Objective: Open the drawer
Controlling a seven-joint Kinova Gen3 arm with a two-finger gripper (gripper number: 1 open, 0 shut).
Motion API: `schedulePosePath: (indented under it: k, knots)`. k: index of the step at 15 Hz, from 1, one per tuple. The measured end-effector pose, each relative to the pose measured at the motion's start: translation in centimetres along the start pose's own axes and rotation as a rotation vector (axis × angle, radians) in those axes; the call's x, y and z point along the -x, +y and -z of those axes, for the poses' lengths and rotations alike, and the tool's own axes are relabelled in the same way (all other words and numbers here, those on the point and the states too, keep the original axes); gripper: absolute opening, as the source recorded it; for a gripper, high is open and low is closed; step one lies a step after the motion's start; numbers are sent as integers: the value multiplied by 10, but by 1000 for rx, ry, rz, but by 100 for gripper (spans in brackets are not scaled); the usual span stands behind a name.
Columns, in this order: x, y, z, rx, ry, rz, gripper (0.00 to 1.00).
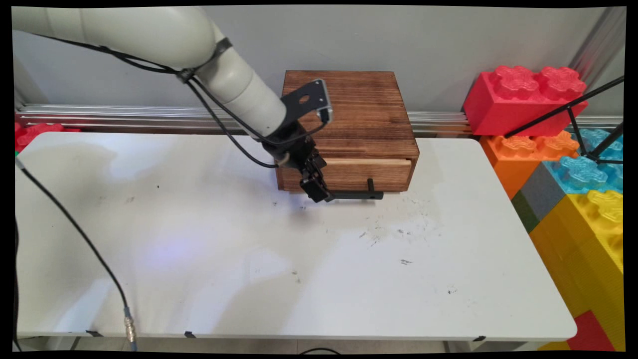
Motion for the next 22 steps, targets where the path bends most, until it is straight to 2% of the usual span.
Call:
schedulePosePath:
  k: [10, 22]
  knots:
    - [-24, 10, -26, -4, -71, -69, 100]
    - [-30, 11, -62, -17, -118, -195, 100]
